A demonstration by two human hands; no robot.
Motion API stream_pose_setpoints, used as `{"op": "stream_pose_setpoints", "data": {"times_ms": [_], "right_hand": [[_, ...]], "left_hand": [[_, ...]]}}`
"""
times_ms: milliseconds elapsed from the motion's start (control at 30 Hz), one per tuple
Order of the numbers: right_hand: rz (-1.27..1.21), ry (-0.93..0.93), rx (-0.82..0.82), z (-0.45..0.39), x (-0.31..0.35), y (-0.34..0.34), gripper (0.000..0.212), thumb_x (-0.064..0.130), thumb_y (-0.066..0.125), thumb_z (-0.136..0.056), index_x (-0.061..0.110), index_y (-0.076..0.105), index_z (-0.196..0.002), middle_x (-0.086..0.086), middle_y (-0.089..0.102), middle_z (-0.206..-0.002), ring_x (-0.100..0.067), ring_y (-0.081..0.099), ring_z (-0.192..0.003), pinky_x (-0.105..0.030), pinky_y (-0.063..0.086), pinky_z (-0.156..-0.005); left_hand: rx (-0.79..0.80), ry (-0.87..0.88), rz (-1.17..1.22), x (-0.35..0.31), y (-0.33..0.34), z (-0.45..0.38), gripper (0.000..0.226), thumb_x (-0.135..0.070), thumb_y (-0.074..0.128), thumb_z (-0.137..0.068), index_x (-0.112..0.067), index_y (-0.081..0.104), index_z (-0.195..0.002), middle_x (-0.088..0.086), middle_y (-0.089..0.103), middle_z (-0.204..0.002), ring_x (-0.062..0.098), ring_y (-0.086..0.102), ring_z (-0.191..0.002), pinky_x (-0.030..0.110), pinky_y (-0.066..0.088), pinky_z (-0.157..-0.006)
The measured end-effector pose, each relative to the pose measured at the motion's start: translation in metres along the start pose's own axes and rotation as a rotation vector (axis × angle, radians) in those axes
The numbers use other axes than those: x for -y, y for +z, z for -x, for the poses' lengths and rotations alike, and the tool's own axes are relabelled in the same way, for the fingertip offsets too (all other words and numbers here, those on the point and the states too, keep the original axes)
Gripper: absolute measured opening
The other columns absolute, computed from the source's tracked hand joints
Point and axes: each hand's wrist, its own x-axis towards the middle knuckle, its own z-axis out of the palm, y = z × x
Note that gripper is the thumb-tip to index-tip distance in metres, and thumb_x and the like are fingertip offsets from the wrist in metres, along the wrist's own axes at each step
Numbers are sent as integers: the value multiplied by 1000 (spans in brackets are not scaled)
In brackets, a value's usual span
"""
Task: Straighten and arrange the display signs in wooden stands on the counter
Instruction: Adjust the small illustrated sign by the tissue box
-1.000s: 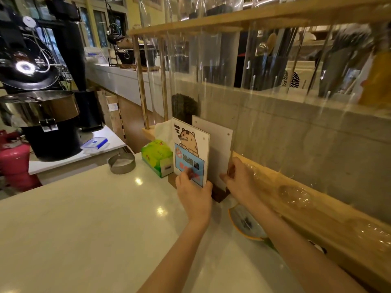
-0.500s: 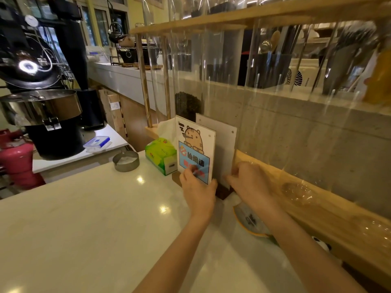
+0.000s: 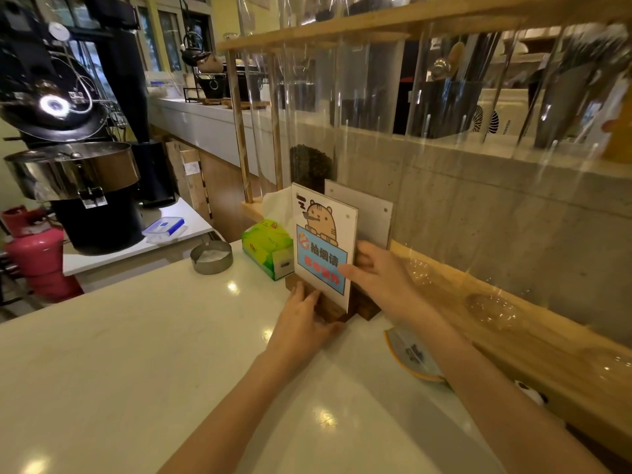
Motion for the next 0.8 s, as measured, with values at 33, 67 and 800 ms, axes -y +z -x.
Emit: {"op": "stream_pose_setpoints", "data": {"times_ms": [33,67,800], "right_hand": [[15,-12,-11,-2,-2,2,35,17,55,-88,15,51,-122,-8,59,-129,-23,58,-115,-40,55,-88],[31,-21,-21,-3,-4,3,32,17,53,-88,13,52,-120,-9,60,-129,-25,58,-115,-44,55,-88],[-20,21,-43,11,-4,-9,27,10,49,-91,7,54,-117,-13,60,-127,-29,57,-115,-37,54,-84]], "left_hand": [[7,7,-18,-1,0,0,70,-42,62,-75,-18,35,-135,4,32,-141,20,30,-131,35,38,-108],[19,6,-39,-1,0,0,69,-42,61,-77,-18,34,-136,6,30,-145,21,27,-134,36,36,-109],[47,-21,-54,-14,8,11,65,-39,61,-78,-18,37,-135,5,32,-145,27,29,-135,43,38,-107]]}}
